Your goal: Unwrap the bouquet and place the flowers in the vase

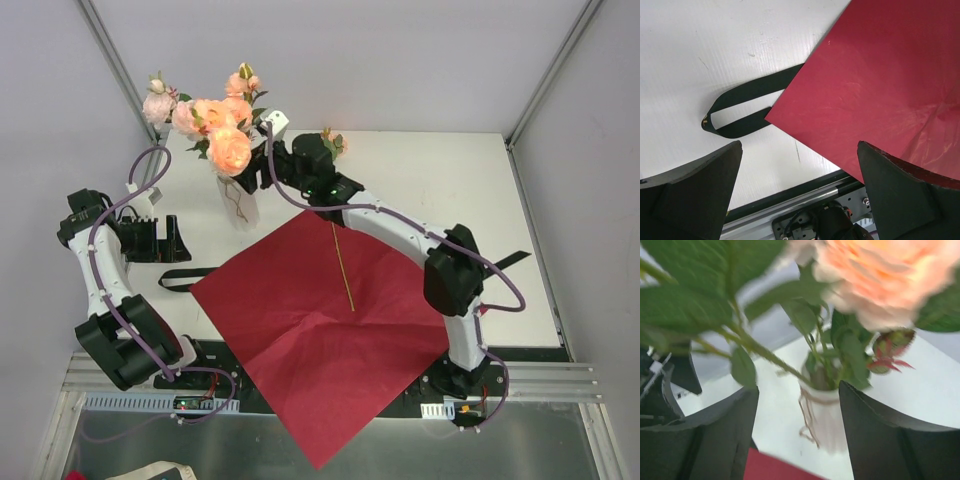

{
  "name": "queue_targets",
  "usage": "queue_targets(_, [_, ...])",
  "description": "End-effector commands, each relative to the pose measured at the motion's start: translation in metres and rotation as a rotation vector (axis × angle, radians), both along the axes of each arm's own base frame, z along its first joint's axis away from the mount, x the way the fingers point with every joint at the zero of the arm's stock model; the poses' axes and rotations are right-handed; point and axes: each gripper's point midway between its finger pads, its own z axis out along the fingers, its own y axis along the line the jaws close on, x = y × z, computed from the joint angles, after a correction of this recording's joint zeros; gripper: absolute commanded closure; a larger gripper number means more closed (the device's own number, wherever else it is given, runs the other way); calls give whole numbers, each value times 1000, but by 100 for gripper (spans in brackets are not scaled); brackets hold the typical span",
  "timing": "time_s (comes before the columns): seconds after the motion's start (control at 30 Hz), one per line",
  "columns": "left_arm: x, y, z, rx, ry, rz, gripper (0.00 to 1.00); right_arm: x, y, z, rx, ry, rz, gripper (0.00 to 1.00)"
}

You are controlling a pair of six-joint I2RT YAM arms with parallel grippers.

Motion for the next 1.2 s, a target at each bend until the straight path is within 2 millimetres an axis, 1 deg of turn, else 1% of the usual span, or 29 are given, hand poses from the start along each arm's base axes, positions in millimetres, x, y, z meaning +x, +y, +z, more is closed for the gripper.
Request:
queue_targets(0.0, [-4, -7, 6, -29, -30, -8, 1, -15, -52, 39, -44, 33, -48, 29])
queue_targets(0.03, [-3, -7, 7, -30, -32, -8, 1, -18, -66, 26, -97, 58, -70, 27])
queue_targets(0.07, [-4, -7, 6, -29, -33, -8, 1, -18, -75, 19, -117, 73, -85, 27])
queue_targets(0.1, [-4, -7, 7, -27, -35, -8, 1, -13, -89, 15, -124, 89, -113, 25])
queue_targets(0.13, [-4, -7, 7, -25, -36, -9, 1, -15, -104, -1, -151, 125, -132, 24])
queue_targets(0.17, [-5, -8, 6, -27, -35, -10, 1, -13, -113, -7, -161, 153, -152, 23])
queue_targets(0.2, [-5, -8, 6, -29, -35, -11, 1, -4, -127, -15, -183, 180, -192, 22])
queue_targets(0.23, [-5, -8, 6, -31, -34, -11, 1, -4, -141, -31, -249, 229, -225, 22])
queue_targets(0.3, [-4, -9, 7, -40, -32, -5, 1, 7, -162, -51, -322, 267, -284, 23])
queue_targets(0.33, [-3, -9, 8, -39, -38, -7, 1, 9, -172, -72, -389, 309, -322, 24])
queue_targets(0.37, [-3, -9, 8, -41, -38, -7, 1, 15, -178, -79, -415, 329, -350, 26])
queue_targets(0.4, [-3, -10, 9, -48, -38, -6, 1, 22, -188, -89, -444, 363, -378, 30])
queue_targets(0.43, [-2, -10, 9, -52, -41, -6, 1, 24, -196, -118, -530, 426, -399, 32])
queue_targets(0.47, [-2, -10, 9, -56, -39, -3, 1, 28, -196, -119, -542, 439, -404, 35])
queue_targets(0.5, [-2, -10, 9, -57, -36, -2, 1, 36, -203, -141, -593, 468, -440, 36])
queue_targets(0.53, [-1, -10, 9, -59, -35, 0, 1, 36, -206, -152, -624, 490, -446, 37])
queue_targets(0.57, [-1, -10, 8, -60, -34, 0, 1, 40, -208, -157, -635, 499, -458, 40])
queue_targets(0.6, [-2, -10, 7, -59, -30, 1, 1, 43, -207, -174, -659, 526, -467, 41])
queue_targets(0.67, [-2, -10, 6, -62, -23, 1, 1, 47, -210, -187, -688, 555, -477, 46])
queue_targets(0.7, [-2, -9, 5, -63, -19, 2, 1, 52, -207, -196, -701, 566, -481, 47])
queue_targets(0.77, [-2, -9, 4, -62, -15, 3, 1, 56, -208, -208, -726, 582, -487, 48])
queue_targets(0.8, [-1, -9, 4, -62, -15, 1, 1, 60, -206, -220, -744, 595, -490, 49])
queue_targets(0.87, [-2, -8, 3, -60, -12, 1, 1, 64, -211, -233, -771, 621, -505, 50])
queue_targets(0.9, [-2, -8, 3, -57, -13, 1, 1, 65, -212, -245, -792, 633, -507, 51])
queue_targets(0.97, [-2, -7, 2, -51, -11, -1, 1, 71, -213, -251, -794, 638, -517, 52])
queue_targets(1.0, [-3, -7, 1, -50, -7, -3, 1, 72, -213, -258, -803, 645, -515, 53])
queue_targets(1.07, [-2, -6, 0, -51, -3, -4, 1, 78, -214, -260, -793, 647, -522, 54])
queue_targets(1.1, [-3, -6, -1, -52, 0, -3, 1, 80, -215, -265, -797, 651, -526, 55])
queue_targets(1.17, [-3, -6, -2, -56, 4, -4, 1, 87, -212, -264, -781, 648, -525, 56])
